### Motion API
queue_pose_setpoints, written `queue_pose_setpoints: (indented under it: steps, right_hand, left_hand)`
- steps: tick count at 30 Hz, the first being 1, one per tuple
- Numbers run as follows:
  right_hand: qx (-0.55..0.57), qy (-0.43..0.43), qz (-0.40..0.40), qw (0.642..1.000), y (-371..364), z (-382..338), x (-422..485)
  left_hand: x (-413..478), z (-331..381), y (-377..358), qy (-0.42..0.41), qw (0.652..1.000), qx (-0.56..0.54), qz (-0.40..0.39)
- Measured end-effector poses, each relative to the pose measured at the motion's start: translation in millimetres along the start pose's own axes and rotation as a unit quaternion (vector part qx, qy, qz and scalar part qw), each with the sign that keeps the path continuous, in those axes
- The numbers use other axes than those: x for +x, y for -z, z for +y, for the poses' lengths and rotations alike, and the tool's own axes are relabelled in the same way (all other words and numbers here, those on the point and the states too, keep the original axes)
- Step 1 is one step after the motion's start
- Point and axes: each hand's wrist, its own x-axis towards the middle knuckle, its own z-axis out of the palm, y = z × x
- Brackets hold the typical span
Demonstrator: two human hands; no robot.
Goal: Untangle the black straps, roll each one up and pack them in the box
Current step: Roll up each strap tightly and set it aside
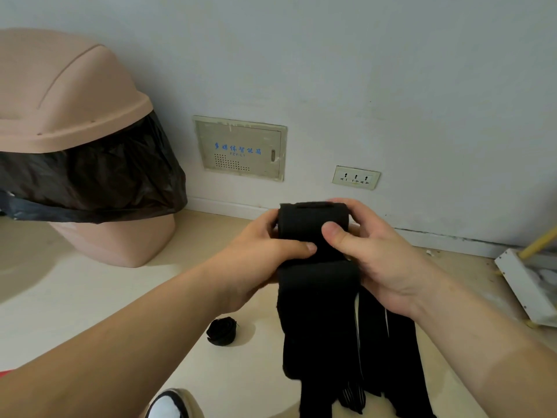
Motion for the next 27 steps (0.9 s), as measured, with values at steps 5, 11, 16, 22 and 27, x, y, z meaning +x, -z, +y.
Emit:
queue_pose_setpoints:
  steps: [5,11,16,22,27]
  right_hand:
    - [-0.044,0.055,-0.004,0.998,0.7,4.0,0.8]
    - [-0.019,0.032,-0.018,0.999,1.1,1.9,2.5]
    - [0.053,-0.021,-0.020,0.998,-4.9,-6.7,-0.5]
    - [-0.050,-0.098,-0.064,0.992,0.3,-4.7,0.6]
    - [-0.007,-0.063,-0.040,0.997,0.0,-1.3,-0.5]
  left_hand:
    - [3.9,-0.3,-0.6,0.068,0.996,-0.037,-0.034]
    - [5.3,-2.2,-1.1,0.009,0.999,0.041,0.018]
    - [4.3,-2.7,-4.4,-0.081,0.995,0.058,0.028]
    - [0.2,-3.6,-4.2,-0.120,0.988,0.094,-0.009]
    - [1.2,-2.5,-1.4,-0.083,0.991,0.103,0.021]
